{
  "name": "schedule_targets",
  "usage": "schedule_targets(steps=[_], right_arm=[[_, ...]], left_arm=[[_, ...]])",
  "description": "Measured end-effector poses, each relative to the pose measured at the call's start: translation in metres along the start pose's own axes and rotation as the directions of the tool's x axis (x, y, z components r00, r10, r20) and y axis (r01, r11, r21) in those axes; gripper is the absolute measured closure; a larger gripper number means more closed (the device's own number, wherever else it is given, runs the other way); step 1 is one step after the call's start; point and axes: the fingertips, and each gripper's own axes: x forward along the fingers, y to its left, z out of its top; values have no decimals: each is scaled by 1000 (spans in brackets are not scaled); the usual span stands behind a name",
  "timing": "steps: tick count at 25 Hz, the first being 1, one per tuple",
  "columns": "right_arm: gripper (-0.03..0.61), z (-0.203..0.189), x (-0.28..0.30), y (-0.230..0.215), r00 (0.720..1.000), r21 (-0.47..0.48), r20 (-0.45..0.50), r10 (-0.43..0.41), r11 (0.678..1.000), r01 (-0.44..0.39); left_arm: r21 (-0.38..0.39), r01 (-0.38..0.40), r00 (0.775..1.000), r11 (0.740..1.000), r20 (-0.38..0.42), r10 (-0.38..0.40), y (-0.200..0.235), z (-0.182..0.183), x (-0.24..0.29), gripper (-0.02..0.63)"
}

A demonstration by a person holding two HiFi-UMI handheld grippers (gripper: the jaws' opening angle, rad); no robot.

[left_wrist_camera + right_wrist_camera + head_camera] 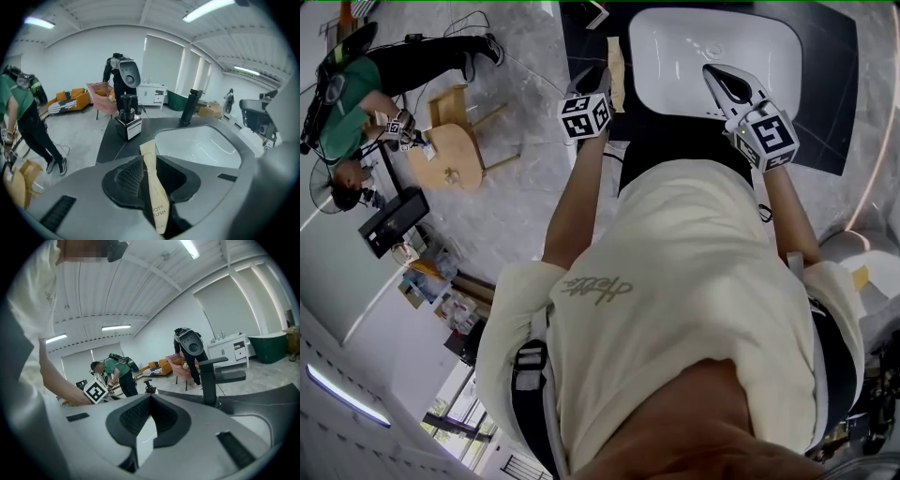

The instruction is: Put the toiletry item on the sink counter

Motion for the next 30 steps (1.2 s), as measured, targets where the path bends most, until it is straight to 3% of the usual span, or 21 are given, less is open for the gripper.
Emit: schedule_targets(steps=[2, 6, 11, 16, 18, 21, 24, 26, 30], right_arm=[[584, 3, -1, 4, 1000, -7, 5, -18, 1000, 18], [584, 19, 1, 20, 998, -24, 25, -51, 998, 52], [584, 55, 6, 61, 997, -83, 73, -39, 996, 45], [584, 86, 7, 91, 993, -103, 114, -18, 994, 30], [584, 96, 6, 99, 993, -115, 120, -15, 993, 29], [584, 111, 3, 112, 991, -139, 129, -19, 990, 37], [584, 125, -1, 125, 989, -162, 145, -12, 986, 36], [584, 133, -5, 133, 988, -179, 155, -14, 983, 42], [584, 143, -12, 147, 987, -211, 157, -22, 976, 55]], left_arm=[[55, 22, 999, 998, 24, -23, -4, 9, -10, 526], [56, 53, 987, 997, 148, -61, -2, 45, -38, 526], [51, 121, 938, 991, 322, -131, 3, 101, -83, 526], [68, 226, 867, 972, 441, -233, 0, 135, -131, 539], [78, 267, 837, 960, 474, -271, -2, 142, -149, 611], [97, 316, 791, 944, 523, -318, -3, 152, -180, 611], [163, 329, 745, 930, 561, -362, -9, 163, -210, 611], [207, 338, 702, 918, 594, -393, -15, 170, -230, 611], [337, 310, 593, 889, 662, -458, -38, 186, -271, 611]])
